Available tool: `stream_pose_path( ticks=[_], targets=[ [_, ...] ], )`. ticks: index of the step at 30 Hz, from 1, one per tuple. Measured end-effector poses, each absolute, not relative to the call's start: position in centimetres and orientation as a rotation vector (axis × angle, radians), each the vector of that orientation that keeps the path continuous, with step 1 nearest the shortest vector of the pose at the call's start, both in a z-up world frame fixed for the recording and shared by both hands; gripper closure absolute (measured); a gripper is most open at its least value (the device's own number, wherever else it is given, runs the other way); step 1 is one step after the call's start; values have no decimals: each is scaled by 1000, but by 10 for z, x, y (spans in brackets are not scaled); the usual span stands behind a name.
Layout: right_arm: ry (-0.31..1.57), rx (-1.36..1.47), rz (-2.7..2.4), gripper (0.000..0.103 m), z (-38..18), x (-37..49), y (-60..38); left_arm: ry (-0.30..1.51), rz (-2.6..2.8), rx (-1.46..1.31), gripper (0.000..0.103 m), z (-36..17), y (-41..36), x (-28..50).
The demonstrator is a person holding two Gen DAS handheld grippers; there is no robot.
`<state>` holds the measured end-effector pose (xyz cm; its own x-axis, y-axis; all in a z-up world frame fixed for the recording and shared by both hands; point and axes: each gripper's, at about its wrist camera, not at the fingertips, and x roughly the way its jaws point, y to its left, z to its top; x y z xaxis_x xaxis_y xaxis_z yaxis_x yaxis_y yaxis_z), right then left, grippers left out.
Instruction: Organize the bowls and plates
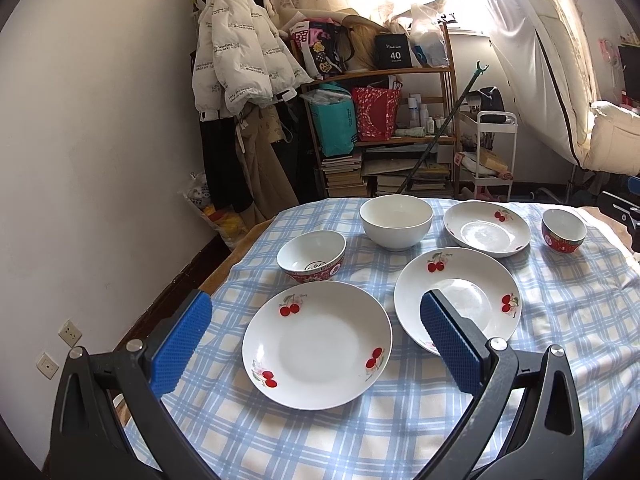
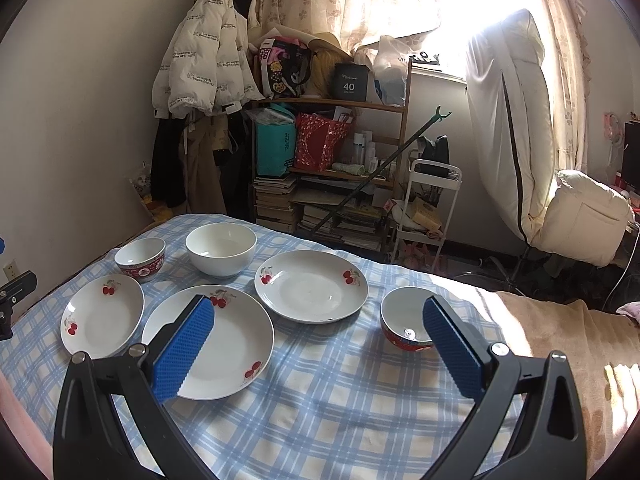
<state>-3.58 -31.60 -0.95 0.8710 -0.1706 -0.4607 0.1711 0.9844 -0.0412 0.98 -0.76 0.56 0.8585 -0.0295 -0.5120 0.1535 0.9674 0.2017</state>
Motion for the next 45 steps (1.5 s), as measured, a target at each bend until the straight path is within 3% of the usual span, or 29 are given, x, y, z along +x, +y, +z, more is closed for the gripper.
stream_pose_path(
  ticks=[9, 27, 32, 35, 41, 45],
  targets=[
    [561, -3, -185, 0, -6, 1, -323, 691, -166, 251, 1, -1, -25, 64],
    [751, 13, -167, 0, -56, 81, -312, 899, -309, 284, 3, -43, -91, 175],
    [883, 137, -83, 7, -85, 101, -319, 1003, -344, 270, 4, -67, -98, 194],
    [953, 177, -55, 16, -102, 110, -320, 1075, -405, 241, 19, -85, -104, 203],
    [1058, 221, -35, 22, -126, 120, -323, 1155, -423, 237, 28, -109, -109, 215],
    [1092, 237, -23, 30, -134, 122, -323, 1194, -432, 265, 45, -118, -113, 217]
  ],
)
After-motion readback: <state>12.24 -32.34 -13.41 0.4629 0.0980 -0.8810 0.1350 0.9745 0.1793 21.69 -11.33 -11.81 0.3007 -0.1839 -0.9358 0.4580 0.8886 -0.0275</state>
